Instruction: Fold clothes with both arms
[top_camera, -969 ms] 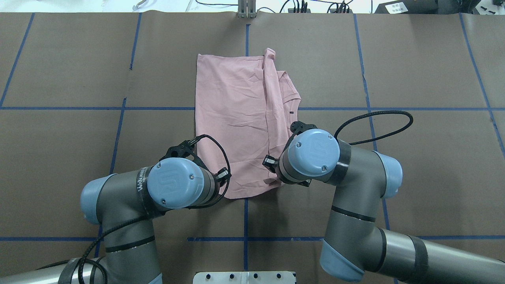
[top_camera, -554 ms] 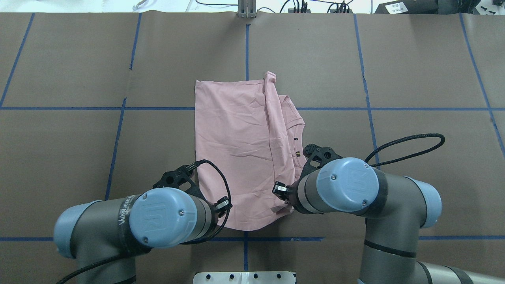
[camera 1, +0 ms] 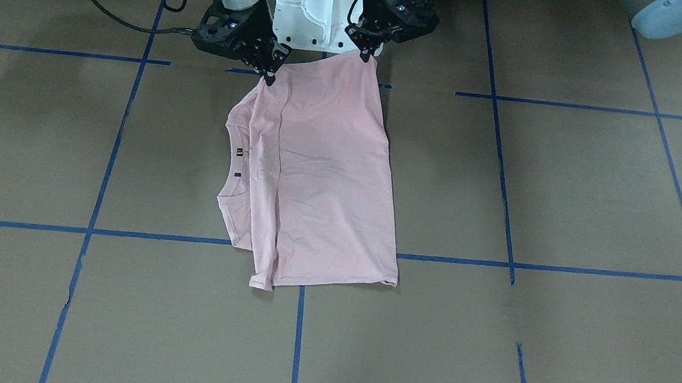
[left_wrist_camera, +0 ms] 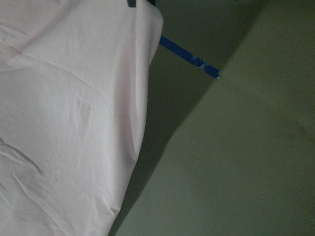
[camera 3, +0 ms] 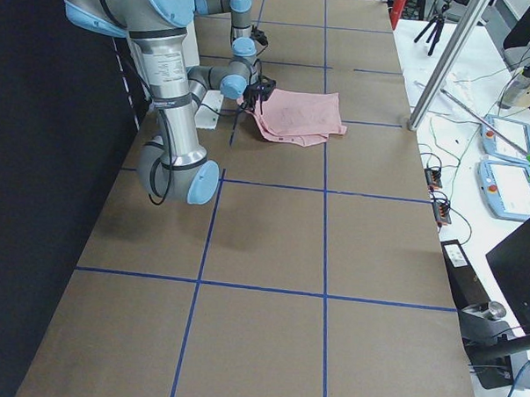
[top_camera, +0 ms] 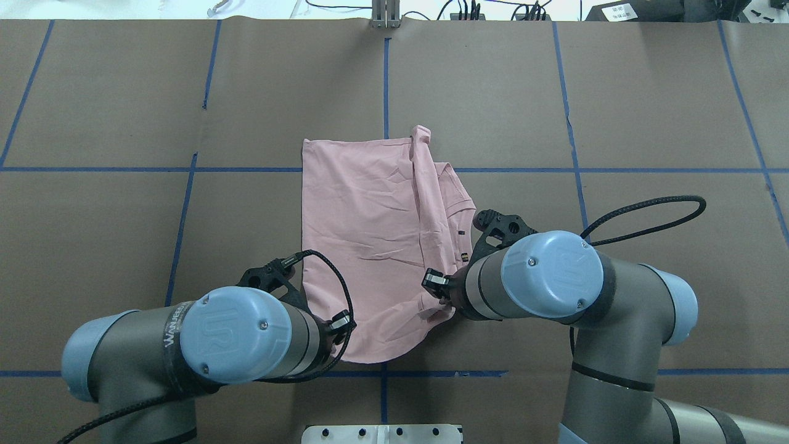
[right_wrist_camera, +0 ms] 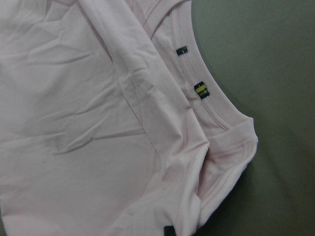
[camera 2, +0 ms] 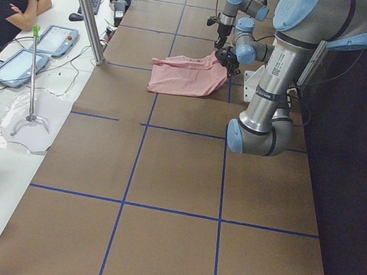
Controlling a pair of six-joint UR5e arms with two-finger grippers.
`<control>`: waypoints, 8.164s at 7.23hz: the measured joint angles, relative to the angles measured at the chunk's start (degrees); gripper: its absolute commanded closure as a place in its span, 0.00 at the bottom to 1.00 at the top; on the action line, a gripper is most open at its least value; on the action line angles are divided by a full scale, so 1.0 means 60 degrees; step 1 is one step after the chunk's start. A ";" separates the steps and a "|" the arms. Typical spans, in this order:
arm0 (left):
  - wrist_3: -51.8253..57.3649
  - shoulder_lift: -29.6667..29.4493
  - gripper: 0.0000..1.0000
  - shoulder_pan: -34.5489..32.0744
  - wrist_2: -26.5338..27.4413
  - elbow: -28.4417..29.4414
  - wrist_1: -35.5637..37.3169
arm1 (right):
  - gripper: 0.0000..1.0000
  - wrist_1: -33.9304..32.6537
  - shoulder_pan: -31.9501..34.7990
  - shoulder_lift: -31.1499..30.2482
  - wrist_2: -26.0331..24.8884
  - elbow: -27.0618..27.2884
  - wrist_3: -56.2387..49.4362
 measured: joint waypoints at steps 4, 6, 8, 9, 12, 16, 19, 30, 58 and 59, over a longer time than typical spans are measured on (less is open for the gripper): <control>-0.0174 -0.0001 1.00 -0.1369 -0.0002 0.1327 -0.1821 | 1.00 0.0997 0.0820 0.0478 -0.0002 -0.1363 0.0001; -0.0530 -0.0066 1.00 -0.1650 -0.0001 0.1755 -0.2270 | 1.00 0.1121 0.1207 0.0837 0.0029 -0.1938 -0.0058; -0.0339 -0.0978 0.17 -0.2952 -0.0006 0.3906 -0.3525 | 0.52 0.1319 0.2292 0.2573 0.0292 -0.4451 -0.0628; 0.0186 -0.1567 0.00 -0.3729 -0.0015 0.5344 -0.4324 | 0.01 0.1878 0.2794 0.3473 0.0373 -0.6156 -0.0891; 0.1964 -0.2090 0.00 -0.4968 -0.0047 0.7517 -0.5896 | 0.00 0.3854 0.3775 0.4673 0.0324 -0.9283 -0.1084; 0.3739 -0.1543 0.00 -0.5749 -0.1241 0.6963 -0.5966 | 0.00 0.3523 0.5135 0.4502 0.1377 -0.9353 -0.2878; 0.8323 0.0649 0.00 -0.7607 -0.3134 0.4552 -0.5284 | 0.00 0.1311 0.7406 0.2415 0.3526 -0.6900 -0.8050; 1.9016 0.5276 0.00 -1.1964 -0.6034 0.3530 -0.2996 | 0.00 -0.2921 1.1761 -0.3496 0.6415 -0.3501 -1.9394; 1.8322 0.5462 0.00 -1.2049 -0.5998 0.4346 -0.2936 | 0.00 -0.0346 1.1112 -0.4211 0.5930 -0.3870 -1.5462; 1.8319 0.5463 0.00 -1.2049 -0.6004 0.4352 -0.2942 | 0.00 -0.0337 1.1114 -0.4211 0.5934 -0.3865 -1.5465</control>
